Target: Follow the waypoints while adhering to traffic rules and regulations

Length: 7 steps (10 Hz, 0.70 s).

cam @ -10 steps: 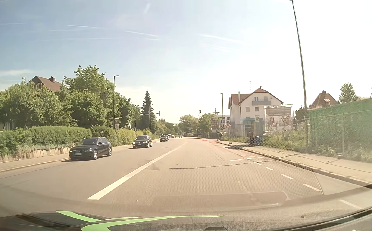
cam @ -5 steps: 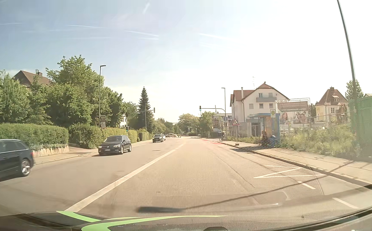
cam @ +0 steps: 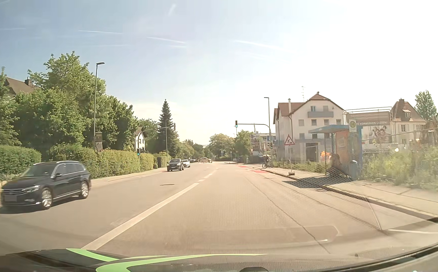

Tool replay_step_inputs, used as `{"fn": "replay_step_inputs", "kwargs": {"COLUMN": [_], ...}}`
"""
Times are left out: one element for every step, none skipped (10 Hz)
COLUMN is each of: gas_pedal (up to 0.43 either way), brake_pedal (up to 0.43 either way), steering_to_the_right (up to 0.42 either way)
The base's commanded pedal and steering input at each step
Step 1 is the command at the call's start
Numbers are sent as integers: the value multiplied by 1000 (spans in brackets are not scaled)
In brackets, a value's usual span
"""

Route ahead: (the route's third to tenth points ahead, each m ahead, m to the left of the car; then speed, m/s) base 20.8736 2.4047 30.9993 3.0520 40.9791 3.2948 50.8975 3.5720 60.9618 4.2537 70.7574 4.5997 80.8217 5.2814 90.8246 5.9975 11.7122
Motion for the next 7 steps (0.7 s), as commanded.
{"fn": "replay_step_inputs", "kwargs": {"gas_pedal": [47, 47, 47, 47, 47, 39, 39], "brake_pedal": [0, 0, 0, 0, 0, 0, 0], "steering_to_the_right": [-2, -2, -3, -3, -4, -4, -4]}}
